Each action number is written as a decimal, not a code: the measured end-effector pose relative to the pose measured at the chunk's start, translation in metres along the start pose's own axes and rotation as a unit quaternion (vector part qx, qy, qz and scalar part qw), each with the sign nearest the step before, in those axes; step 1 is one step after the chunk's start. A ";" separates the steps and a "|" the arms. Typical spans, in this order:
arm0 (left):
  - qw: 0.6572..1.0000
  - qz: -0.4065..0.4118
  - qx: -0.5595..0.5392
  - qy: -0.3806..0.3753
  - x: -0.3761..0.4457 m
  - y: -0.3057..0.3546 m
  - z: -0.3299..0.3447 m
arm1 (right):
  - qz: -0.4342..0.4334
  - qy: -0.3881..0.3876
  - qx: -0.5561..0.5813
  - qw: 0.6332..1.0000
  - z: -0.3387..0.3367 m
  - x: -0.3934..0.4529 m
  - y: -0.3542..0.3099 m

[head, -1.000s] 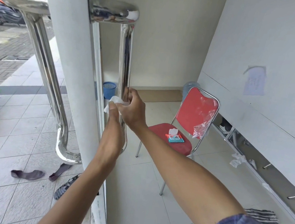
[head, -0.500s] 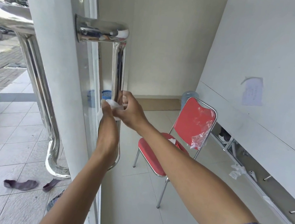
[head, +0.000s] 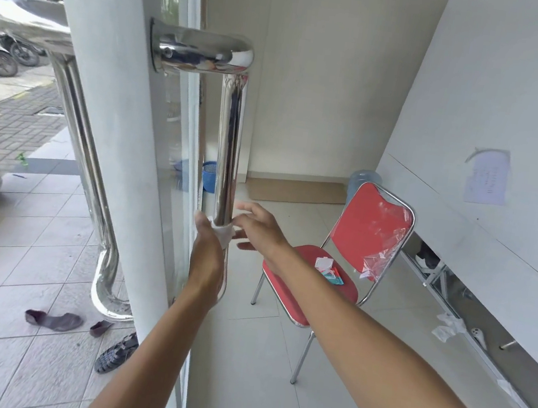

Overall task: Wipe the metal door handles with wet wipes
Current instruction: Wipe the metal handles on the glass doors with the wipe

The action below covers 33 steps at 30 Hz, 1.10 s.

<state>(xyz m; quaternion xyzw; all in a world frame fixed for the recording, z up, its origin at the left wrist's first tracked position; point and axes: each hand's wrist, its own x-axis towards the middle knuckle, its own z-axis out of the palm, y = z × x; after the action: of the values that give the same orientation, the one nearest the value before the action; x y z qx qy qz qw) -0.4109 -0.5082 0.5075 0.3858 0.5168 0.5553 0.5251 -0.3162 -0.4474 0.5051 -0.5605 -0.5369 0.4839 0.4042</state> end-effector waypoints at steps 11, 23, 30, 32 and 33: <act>0.997 0.061 -0.037 0.040 0.022 0.008 0.005 | 0.088 0.085 0.021 0.992 0.013 0.002 0.029; 0.986 0.139 -0.079 0.046 0.033 0.030 0.005 | 0.041 0.092 0.295 0.950 -0.005 0.007 -0.015; 0.988 0.126 -0.084 0.028 0.028 0.024 0.008 | 0.048 0.118 0.342 0.931 0.000 0.017 -0.028; 0.987 0.132 -0.080 0.036 0.027 0.025 0.009 | 0.064 0.152 0.245 0.955 0.002 0.024 -0.031; 0.987 0.137 -0.078 0.040 0.026 0.026 0.009 | 0.057 0.162 0.207 0.963 0.003 0.027 -0.034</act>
<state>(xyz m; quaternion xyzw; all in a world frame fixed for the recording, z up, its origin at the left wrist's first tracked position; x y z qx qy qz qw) -0.4111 -0.4787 0.5319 0.3885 0.4349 0.6757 0.4509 -0.3275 -0.4174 0.5343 -0.5655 -0.3193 0.5094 0.5646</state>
